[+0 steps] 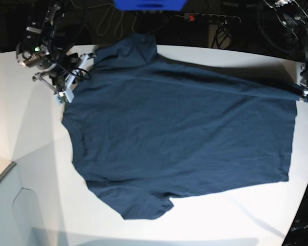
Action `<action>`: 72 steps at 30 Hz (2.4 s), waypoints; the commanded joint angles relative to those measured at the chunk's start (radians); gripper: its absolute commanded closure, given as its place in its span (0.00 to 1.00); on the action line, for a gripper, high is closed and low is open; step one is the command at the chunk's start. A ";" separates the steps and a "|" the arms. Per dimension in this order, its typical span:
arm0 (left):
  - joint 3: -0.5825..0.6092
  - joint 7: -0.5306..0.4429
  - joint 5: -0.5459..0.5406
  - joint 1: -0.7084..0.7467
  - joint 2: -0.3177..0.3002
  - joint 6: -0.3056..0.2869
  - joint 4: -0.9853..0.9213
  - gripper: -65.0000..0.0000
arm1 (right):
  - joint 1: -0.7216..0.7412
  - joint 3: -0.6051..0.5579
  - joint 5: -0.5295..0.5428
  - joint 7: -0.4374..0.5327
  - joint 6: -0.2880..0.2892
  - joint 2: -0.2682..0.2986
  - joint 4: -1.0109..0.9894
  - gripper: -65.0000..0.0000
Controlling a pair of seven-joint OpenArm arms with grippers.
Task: Layout the t-shirt on the table in an organized manner, then fold the t-shirt properly
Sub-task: 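Drag the shirt corner with the right gripper outward along the table, then pull the right gripper's corner further out, dragging the sleeve side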
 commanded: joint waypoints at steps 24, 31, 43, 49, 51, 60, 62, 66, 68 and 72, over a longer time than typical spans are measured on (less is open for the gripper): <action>-0.002 -0.027 -0.012 -0.005 -0.011 -0.007 0.014 1.00 | 0.016 -0.008 0.022 0.007 -0.007 -0.068 -0.128 0.74; -0.002 -0.028 -0.012 0.000 -0.011 -0.007 0.014 1.00 | 0.045 0.018 0.022 0.007 -0.007 -0.062 -0.118 1.00; -0.003 -0.027 -0.012 0.003 -0.011 -0.008 0.015 1.00 | 0.091 0.026 0.022 0.004 -0.007 -0.065 0.060 1.00; -0.003 -0.032 -0.009 0.003 -0.011 -0.008 0.012 1.00 | 0.117 -0.047 0.022 0.004 -0.007 -0.062 0.063 1.00; -0.003 -0.032 -0.009 0.000 -0.011 -0.008 -0.003 1.00 | 0.130 -0.076 0.022 0.006 -0.007 -0.062 0.063 1.00; -0.003 -0.035 -0.009 -0.028 -0.017 -0.010 -0.086 1.00 | 0.255 -0.116 0.018 0.006 -0.007 -0.048 -0.053 1.00; -0.003 -0.035 -0.011 -0.034 -0.020 -0.010 -0.092 1.00 | 0.286 -0.116 0.018 0.006 -0.007 -0.040 -0.092 1.00; -0.003 -0.035 -0.011 -0.039 -0.022 -0.010 -0.094 1.00 | 0.347 -0.116 0.018 0.007 -0.007 -0.034 -0.147 1.00; -0.003 -0.035 -0.003 -0.053 -0.022 -0.010 -0.094 1.00 | 0.378 -0.116 0.018 0.007 -0.007 -0.029 -0.168 1.00; -0.003 -0.035 -0.003 -0.056 -0.022 -0.010 -0.094 1.00 | 0.444 -0.116 0.018 0.007 -0.007 -0.026 -0.234 1.00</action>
